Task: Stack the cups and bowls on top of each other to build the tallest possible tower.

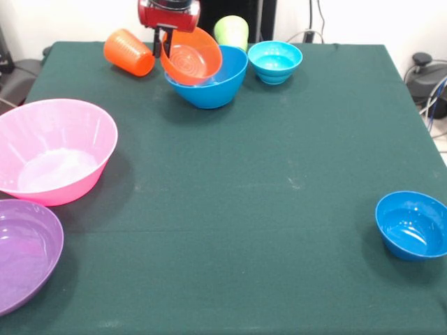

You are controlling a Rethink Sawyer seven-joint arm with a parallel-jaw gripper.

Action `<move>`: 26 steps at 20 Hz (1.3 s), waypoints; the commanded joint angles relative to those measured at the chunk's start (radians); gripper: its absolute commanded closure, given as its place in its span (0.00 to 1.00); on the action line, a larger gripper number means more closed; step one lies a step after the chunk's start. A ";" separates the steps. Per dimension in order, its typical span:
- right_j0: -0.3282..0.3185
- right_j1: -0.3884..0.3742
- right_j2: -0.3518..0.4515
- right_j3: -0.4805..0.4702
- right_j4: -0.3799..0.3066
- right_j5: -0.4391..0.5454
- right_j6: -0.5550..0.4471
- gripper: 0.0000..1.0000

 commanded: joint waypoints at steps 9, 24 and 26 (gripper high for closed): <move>0.110 -0.009 -0.046 -0.101 -0.056 -0.083 0.098 1.00; 0.303 -0.099 -0.163 -0.061 0.071 0.067 0.110 1.00; 0.304 -0.106 -0.157 -0.051 0.086 0.071 0.105 1.00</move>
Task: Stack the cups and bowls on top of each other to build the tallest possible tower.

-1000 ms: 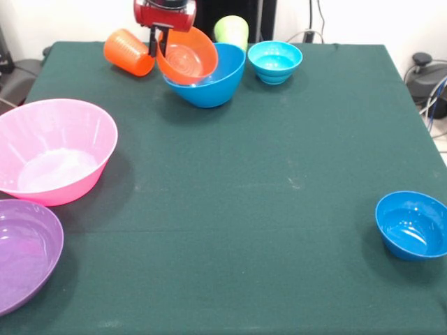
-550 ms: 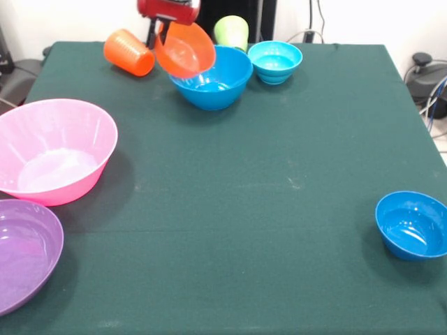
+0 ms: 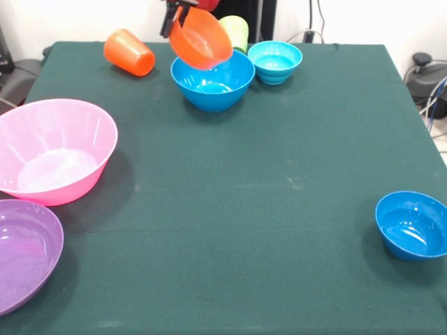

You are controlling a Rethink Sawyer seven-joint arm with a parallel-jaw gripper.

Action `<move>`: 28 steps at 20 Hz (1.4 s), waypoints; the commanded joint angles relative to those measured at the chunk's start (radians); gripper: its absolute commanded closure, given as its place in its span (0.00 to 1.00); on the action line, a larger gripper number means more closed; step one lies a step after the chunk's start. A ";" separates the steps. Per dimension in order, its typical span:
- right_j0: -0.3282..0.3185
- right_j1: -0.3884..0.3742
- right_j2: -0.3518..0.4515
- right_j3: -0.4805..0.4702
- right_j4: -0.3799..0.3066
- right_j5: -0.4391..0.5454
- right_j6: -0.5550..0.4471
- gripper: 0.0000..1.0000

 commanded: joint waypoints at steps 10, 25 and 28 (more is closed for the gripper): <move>0.038 -0.053 0.017 0.008 0.102 0.134 0.084 1.00; 0.310 0.127 -0.235 -0.101 0.113 -0.010 0.278 1.00; 0.332 0.138 -0.264 -0.101 0.130 -0.022 0.302 1.00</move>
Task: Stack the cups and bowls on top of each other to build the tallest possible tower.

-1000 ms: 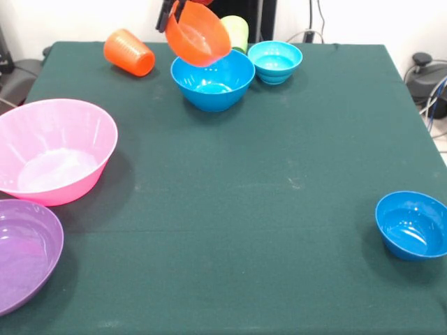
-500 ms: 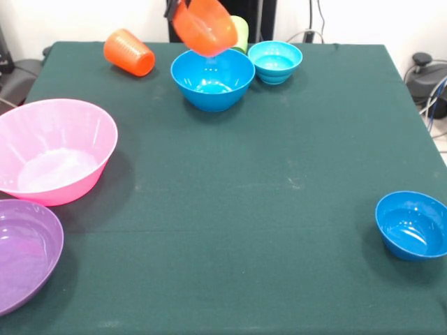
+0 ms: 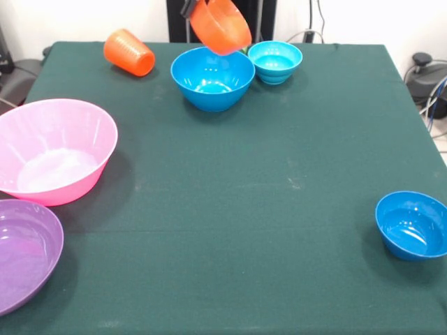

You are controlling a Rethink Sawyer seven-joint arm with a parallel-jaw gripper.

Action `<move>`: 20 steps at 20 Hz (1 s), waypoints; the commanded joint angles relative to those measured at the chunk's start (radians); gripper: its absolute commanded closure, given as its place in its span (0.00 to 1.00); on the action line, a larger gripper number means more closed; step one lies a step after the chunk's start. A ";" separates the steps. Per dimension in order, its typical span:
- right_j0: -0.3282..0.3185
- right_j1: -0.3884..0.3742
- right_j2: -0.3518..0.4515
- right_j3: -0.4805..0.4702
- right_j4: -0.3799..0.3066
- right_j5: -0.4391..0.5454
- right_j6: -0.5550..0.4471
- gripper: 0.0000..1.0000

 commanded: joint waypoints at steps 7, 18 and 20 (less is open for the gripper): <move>0.070 0.119 -0.075 -0.076 0.039 -0.032 0.271 1.00; 0.054 0.196 -0.077 -0.072 0.071 -0.135 0.332 1.00; 0.041 0.198 -0.075 -0.064 0.077 -0.161 0.325 1.00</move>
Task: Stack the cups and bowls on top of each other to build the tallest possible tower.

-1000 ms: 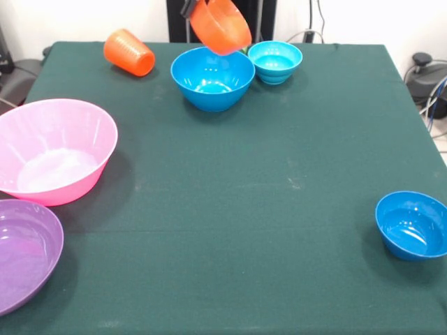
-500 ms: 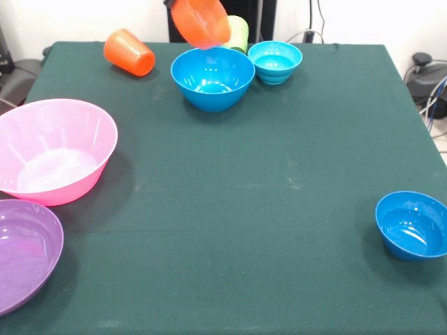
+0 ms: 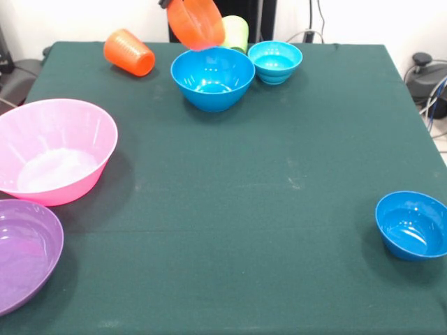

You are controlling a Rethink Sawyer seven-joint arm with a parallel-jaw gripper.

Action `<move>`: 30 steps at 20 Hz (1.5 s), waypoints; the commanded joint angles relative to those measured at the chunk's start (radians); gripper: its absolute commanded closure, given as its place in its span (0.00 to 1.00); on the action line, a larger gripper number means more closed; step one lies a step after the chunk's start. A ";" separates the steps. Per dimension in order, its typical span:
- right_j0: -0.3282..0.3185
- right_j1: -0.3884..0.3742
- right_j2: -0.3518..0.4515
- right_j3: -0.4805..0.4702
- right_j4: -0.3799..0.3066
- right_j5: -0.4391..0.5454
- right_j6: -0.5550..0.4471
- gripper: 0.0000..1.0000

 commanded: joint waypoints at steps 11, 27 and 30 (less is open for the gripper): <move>-0.076 0.058 0.087 -0.020 0.080 -0.161 0.155 1.00; -0.092 0.046 0.098 -0.015 0.082 -0.160 0.128 1.00; -0.109 0.039 0.109 -0.012 0.084 -0.155 0.123 0.00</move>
